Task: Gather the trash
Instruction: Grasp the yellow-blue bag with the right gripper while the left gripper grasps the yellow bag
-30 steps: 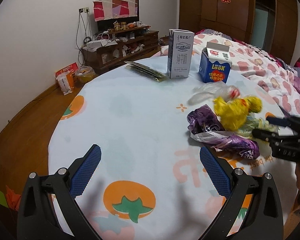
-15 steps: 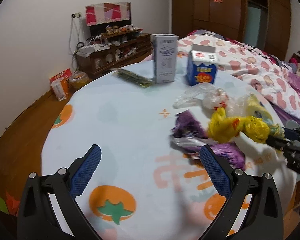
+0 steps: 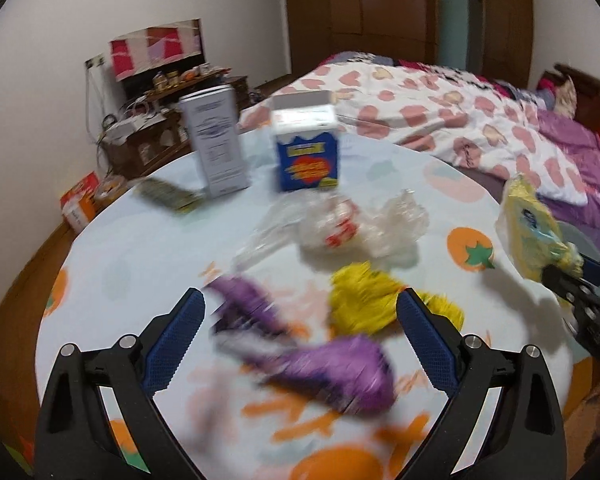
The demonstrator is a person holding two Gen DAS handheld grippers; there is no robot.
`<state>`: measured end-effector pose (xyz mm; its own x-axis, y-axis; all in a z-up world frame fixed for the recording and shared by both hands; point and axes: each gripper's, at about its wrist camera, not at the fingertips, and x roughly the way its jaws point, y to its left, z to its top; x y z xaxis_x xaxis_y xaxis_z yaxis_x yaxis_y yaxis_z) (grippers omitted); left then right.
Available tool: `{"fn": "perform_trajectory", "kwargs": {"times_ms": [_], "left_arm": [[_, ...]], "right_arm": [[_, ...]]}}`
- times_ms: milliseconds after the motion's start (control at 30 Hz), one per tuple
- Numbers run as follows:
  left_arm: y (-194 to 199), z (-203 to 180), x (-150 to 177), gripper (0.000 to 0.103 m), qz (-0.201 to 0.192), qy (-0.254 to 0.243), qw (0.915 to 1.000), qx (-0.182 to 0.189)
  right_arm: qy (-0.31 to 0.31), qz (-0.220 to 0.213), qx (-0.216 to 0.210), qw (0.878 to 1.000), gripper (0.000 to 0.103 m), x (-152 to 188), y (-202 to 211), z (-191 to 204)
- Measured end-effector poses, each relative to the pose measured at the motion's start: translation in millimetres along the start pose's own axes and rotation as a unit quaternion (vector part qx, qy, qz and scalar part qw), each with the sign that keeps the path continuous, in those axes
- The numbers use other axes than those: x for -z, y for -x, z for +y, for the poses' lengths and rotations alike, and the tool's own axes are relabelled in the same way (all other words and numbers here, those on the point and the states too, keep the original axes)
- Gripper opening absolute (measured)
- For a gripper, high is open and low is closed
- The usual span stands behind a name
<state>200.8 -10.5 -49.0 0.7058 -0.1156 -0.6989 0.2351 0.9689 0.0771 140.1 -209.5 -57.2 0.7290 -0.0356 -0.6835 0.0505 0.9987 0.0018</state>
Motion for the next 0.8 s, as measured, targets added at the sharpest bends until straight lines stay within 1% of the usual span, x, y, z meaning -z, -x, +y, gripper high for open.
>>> {"fn": "perform_trajectory", "kwargs": {"times_ms": [67, 100, 133, 167, 200, 233, 267, 333, 367, 400, 433, 500, 533, 567, 667, 800], "left_arm": [[-14.4, -11.5, -6.0, 0.093, 0.011, -0.005, 0.9999, 0.012], [-23.4, -18.1, -8.2, 0.091, 0.019, -0.009, 0.9996, 0.016], [-30.6, -23.6, -8.7, 0.083, 0.029, -0.013, 0.9994, 0.016], [-38.7, -30.2, -8.8, 0.078, 0.041, -0.017, 0.9988, 0.019], [-46.1, -36.1, -8.2, 0.077, 0.052, -0.019, 0.9981, 0.029], [-52.7, -41.3, -6.6, 0.074, 0.065, -0.021, 0.9971, 0.034], [-56.2, -45.1, -5.1, 0.069, 0.070, -0.020, 0.9967, 0.035], [-55.0, -47.2, -2.0, 0.064, 0.063, -0.020, 0.9972, 0.035], [-53.5, -48.3, -0.6, 0.056, 0.059, -0.022, 0.9974, 0.034], [-51.5, -48.4, 0.6, 0.055, 0.056, -0.022, 0.9975, 0.035], [-50.0, -47.9, 1.5, 0.050, 0.055, -0.021, 0.9976, 0.037], [-45.9, -45.7, 3.8, 0.048, 0.053, -0.018, 0.9977, 0.039], [-43.3, -43.7, 4.3, 0.045, 0.053, -0.014, 0.9977, 0.041], [-38.4, -41.6, 5.0, 0.038, 0.050, -0.010, 0.9978, 0.042], [-16.5, -37.6, 4.6, 0.038, 0.026, -0.005, 0.9991, 0.034], [17.7, -30.7, 1.8, 0.038, -0.011, 0.005, 0.9993, 0.034]], "right_arm": [[-0.006, -0.003, 0.000, 1.000, 0.039, 2.6, 4.2, -4.5], [-0.009, -0.003, 0.000, 1.000, 0.039, 4.1, 5.8, -6.4], [-0.012, -0.004, 0.000, 1.000, 0.039, 6.6, 7.7, -8.4], [-0.014, -0.003, -0.001, 1.000, 0.039, 8.8, 9.3, -9.3], [-0.015, -0.002, -0.003, 1.000, 0.039, 11.6, 10.6, -10.8], [-0.016, -0.001, -0.003, 1.000, 0.039, 12.9, 10.9, -10.9], [-0.016, -0.001, -0.004, 1.000, 0.039, 15.4, 12.2, -11.7], [-0.019, -0.002, -0.005, 1.000, 0.039, 18.0, 15.1, -13.0], [-0.020, -0.003, -0.005, 1.000, 0.039, 18.6, 16.2, -13.4], [-0.021, -0.005, -0.004, 1.000, 0.039, 19.8, 17.9, -13.7], [-0.023, -0.007, -0.002, 1.000, 0.039, 20.9, 19.5, -13.7], [-0.028, -0.013, 0.001, 1.000, 0.039, 23.3, 22.6, -13.5], [-0.031, -0.014, 0.001, 0.999, 0.039, 24.1, 23.7, -13.3], [-0.034, -0.015, 0.000, 0.999, 0.039, 25.3, 24.9, -13.4], [-0.038, -0.022, 0.004, 0.999, 0.039, 30.6, 31.4, -11.7], [-0.045, -0.034, 0.006, 0.998, 0.039, 37.2, 45.0, -10.9]]}}
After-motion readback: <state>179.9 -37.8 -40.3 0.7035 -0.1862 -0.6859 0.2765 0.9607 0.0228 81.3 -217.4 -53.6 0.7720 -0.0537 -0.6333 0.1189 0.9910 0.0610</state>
